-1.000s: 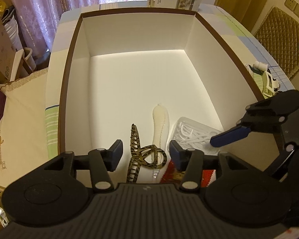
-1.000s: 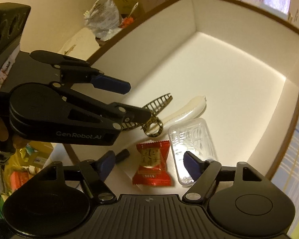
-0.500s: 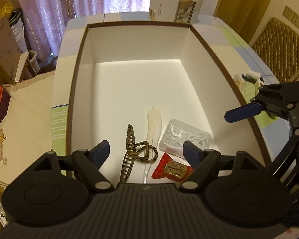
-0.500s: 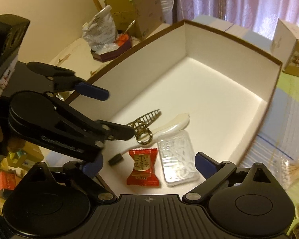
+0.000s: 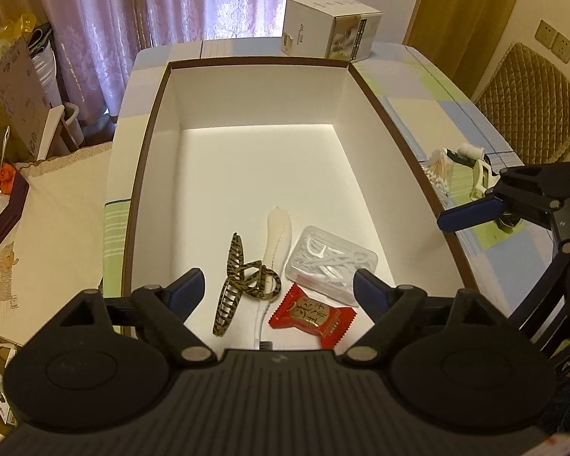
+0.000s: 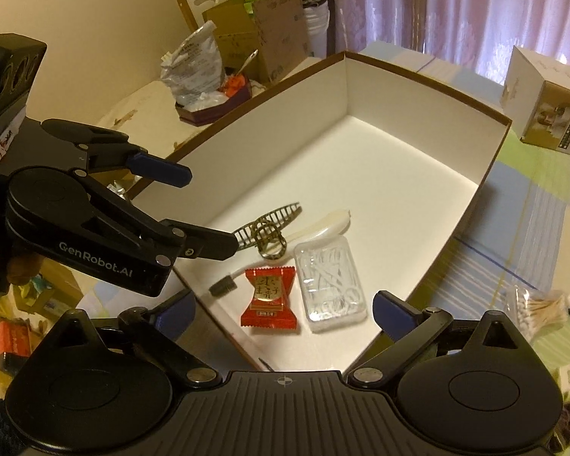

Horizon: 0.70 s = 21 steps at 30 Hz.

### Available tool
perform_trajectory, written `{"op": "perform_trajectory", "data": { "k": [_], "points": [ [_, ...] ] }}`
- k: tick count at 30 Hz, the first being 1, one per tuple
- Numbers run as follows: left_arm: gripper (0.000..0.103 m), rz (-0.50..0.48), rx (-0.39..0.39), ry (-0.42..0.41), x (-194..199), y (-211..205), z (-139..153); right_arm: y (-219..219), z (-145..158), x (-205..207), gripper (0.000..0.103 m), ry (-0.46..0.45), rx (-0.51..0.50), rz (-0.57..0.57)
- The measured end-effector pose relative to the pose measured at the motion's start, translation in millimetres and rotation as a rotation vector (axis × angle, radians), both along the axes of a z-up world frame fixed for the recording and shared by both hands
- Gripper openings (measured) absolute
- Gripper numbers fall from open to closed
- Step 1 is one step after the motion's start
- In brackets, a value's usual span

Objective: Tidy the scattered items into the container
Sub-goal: 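Open the left tool to drop the hair clip while the right tool releases the snack packet, then withdraw both tools from the box toward the remaining items on the table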

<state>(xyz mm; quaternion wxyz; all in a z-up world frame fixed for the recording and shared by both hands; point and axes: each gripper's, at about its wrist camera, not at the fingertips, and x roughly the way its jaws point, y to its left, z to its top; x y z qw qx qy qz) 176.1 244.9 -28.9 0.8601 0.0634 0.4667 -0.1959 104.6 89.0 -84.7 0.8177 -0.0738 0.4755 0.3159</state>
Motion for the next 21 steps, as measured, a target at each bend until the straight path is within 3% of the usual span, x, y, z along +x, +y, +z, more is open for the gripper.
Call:
{"op": "perform_trajectory", "data": {
  "k": [21],
  "points": [
    [0.086,0.057,0.041,-0.031,-39,-24,15,-22,17,-28,0.097,-0.045,0.027,0.056]
  ]
}}
